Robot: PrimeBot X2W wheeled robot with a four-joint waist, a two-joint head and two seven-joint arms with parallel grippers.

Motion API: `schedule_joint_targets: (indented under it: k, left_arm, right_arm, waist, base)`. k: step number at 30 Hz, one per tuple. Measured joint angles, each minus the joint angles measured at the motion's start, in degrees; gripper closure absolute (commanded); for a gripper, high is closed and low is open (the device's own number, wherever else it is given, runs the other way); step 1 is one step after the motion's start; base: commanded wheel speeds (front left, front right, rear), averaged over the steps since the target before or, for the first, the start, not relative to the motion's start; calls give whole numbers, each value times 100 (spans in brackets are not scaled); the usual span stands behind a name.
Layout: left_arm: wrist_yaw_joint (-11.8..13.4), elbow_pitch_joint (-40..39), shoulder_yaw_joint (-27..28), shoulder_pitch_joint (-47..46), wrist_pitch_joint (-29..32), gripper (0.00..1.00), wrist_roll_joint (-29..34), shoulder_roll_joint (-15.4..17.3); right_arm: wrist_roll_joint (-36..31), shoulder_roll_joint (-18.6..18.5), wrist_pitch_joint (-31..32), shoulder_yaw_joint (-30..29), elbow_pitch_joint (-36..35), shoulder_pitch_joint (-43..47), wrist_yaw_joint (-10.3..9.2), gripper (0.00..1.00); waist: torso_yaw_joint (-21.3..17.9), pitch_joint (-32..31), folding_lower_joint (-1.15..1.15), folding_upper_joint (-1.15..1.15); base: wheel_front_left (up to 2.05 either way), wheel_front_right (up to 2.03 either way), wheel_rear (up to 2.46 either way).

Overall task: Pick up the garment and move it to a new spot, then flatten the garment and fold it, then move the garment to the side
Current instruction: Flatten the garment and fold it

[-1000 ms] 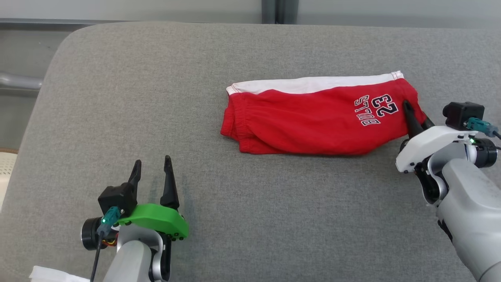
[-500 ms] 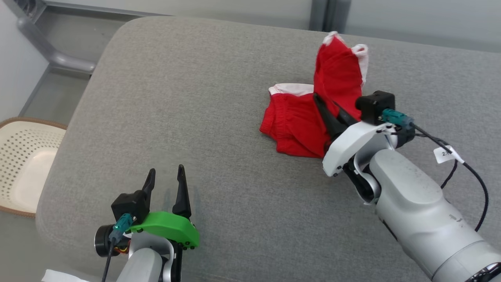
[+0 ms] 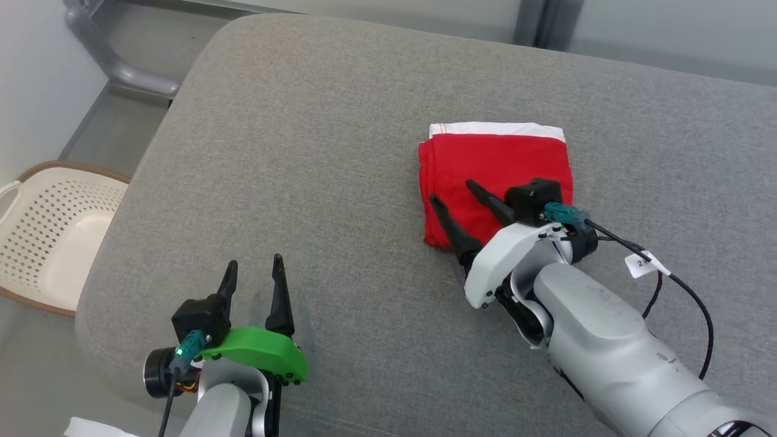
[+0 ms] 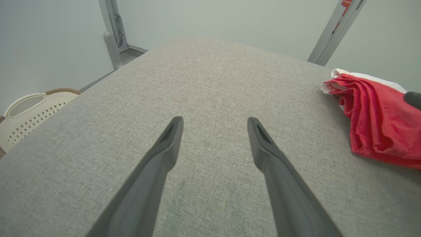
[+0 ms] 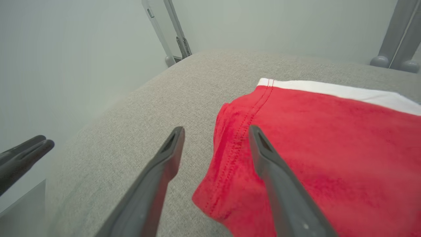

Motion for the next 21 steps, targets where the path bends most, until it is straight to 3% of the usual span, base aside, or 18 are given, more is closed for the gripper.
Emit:
schedule_joint_targets:
  k: [15,21]
  left_arm:
    - [-92,23,259,-97,0,0,401,-4]
    - [-133,92,376,-94,0,0,620,-3]
  right_arm:
    - [-1182,-205,-19,-2294,-662,876,-1,0]
    - [-1599,-185,-19,-2900,-851,1306,-1,0]
  waist:
    - [-875,-38,0,0]
    - [-1248,-70,0,0]
  base:
    - [0,0,0]
    - [0,0,0]
